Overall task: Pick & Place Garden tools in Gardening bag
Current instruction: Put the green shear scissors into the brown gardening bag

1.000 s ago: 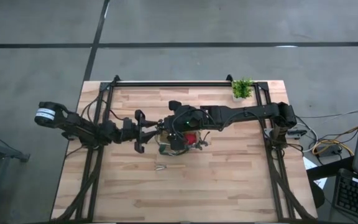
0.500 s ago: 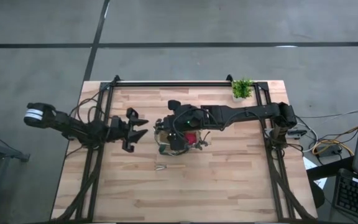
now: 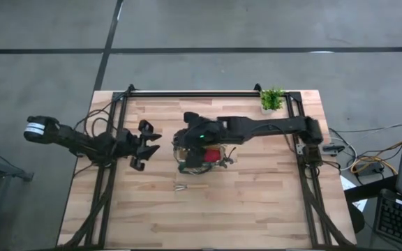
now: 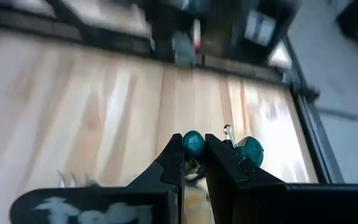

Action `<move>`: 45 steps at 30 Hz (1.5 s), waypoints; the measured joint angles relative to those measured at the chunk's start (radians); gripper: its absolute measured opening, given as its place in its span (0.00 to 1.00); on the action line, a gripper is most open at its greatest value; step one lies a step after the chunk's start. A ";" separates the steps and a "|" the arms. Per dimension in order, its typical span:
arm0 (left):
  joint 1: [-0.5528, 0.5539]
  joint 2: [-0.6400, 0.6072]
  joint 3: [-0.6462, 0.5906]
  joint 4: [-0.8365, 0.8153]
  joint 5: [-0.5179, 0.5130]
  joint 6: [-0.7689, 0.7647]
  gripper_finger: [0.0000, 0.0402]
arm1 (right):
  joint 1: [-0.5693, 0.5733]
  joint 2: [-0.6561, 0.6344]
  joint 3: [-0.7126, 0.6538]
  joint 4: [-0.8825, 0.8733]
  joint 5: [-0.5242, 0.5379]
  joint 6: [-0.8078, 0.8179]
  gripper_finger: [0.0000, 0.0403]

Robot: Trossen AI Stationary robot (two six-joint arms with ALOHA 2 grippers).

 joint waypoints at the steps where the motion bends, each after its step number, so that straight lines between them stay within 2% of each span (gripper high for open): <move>1: -0.001 -0.018 0.000 0.000 0.028 -0.004 0.48 | 0.000 0.027 0.038 -0.047 0.017 -0.001 0.07; 3: -0.002 -0.049 -0.002 0.000 0.075 -0.010 0.48 | 0.000 0.067 0.106 -0.093 0.052 0.001 0.07; 7: -0.002 -0.104 -0.025 0.000 0.124 -0.034 0.48 | -0.004 0.117 0.219 -0.147 0.047 -0.001 0.07; 16: -0.002 -0.170 -0.069 -0.001 0.123 -0.034 0.48 | -0.004 0.229 0.339 -0.253 0.045 0.011 0.07; 28: -0.001 -0.168 -0.072 -0.011 0.103 -0.018 0.48 | -0.004 0.176 0.354 -0.264 0.047 -0.001 0.07; 32: -0.001 -0.168 -0.072 -0.020 0.093 -0.017 0.48 | -0.001 0.177 0.351 -0.309 0.046 0.015 0.07; 41: -0.001 -0.166 -0.072 -0.030 0.085 -0.010 0.48 | -0.001 0.186 0.337 -0.287 0.044 0.011 0.07; 45: -0.001 -0.167 -0.072 -0.036 0.077 -0.005 0.48 | 0.000 0.186 0.335 -0.271 -0.011 0.018 0.08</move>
